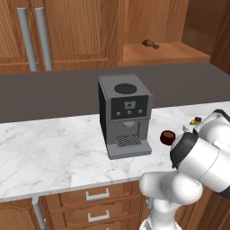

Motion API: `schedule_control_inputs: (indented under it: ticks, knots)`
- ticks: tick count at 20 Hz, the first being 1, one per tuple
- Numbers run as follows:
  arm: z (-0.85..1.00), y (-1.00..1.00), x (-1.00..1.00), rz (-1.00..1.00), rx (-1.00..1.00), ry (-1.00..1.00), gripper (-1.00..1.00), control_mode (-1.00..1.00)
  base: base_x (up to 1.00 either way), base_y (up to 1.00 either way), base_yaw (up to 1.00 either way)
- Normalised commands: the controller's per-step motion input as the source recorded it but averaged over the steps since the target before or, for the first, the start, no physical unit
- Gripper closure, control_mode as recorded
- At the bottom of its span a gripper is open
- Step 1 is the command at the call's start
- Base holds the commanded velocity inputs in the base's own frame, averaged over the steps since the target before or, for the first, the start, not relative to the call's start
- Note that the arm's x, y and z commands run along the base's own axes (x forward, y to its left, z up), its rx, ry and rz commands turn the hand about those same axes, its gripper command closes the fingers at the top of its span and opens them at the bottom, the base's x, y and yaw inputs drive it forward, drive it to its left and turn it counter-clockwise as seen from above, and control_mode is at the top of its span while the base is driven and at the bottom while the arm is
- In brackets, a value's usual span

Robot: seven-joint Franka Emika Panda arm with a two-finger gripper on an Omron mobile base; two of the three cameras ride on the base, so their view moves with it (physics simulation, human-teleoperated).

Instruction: Pick the syrup bottle and honey bottle from the cabinet and place them next to the mug.

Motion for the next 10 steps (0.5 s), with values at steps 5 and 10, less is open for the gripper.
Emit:
schedule_control_inputs:
  ticks: [5, 10]
  knots:
    - [0.0, 0.0, -0.14, 0.0, 0.0, -0.02, -1.0, -1.0, 0.0, 0.0, 0.0]
    - [0.01, 0.0, -0.29, 0.0, 0.0, -0.08, -1.0, -1.0, 0.0, 0.0, 0.0]
